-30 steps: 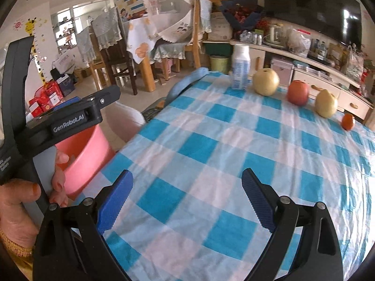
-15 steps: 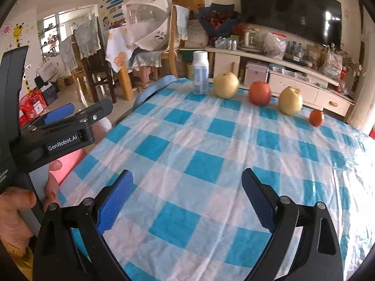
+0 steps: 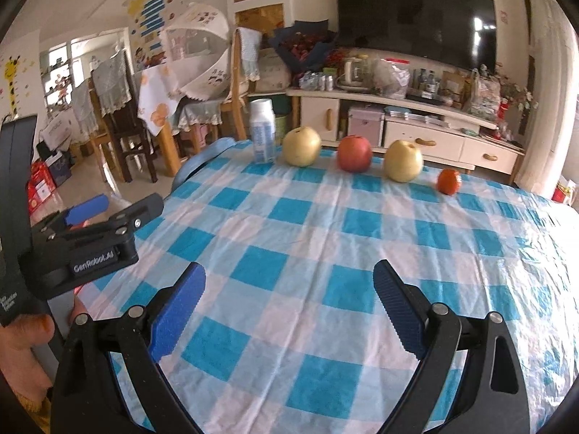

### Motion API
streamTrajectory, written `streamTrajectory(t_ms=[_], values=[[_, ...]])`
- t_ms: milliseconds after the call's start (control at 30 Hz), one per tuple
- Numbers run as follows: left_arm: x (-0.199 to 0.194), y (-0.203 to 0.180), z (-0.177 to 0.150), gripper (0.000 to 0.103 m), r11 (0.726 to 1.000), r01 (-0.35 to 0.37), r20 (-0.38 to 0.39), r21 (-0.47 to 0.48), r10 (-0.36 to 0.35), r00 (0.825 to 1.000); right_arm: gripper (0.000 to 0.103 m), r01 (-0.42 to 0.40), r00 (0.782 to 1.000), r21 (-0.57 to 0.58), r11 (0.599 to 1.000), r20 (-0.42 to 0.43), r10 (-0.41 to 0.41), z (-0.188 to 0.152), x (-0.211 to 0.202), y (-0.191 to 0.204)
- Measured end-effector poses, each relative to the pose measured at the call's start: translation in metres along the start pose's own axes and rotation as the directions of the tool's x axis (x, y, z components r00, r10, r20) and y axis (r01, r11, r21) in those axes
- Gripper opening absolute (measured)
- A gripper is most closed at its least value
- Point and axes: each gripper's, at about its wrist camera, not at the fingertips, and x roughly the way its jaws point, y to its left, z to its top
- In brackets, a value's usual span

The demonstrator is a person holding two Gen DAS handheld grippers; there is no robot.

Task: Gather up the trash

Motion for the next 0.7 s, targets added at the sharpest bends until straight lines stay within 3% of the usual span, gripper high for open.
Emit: streamTrajectory(t_ms=[400,700], values=[[0.0,-0.049,-0.005,0.099,1.0,0.018,0.024,0.019,-0.018,1.0,0.093,0.128,0.989,0.063,0.99,0.066,-0.132,-0.006,-0.015,-0.063],[-0.001,-0.093,-0.012,0.099,0.996,0.053,0.016,0.077,-0.055,0.998,0.093,0.227,0.958,0.065,0.972,0.164,-0.235,-0.01,-0.037,-0.094]])
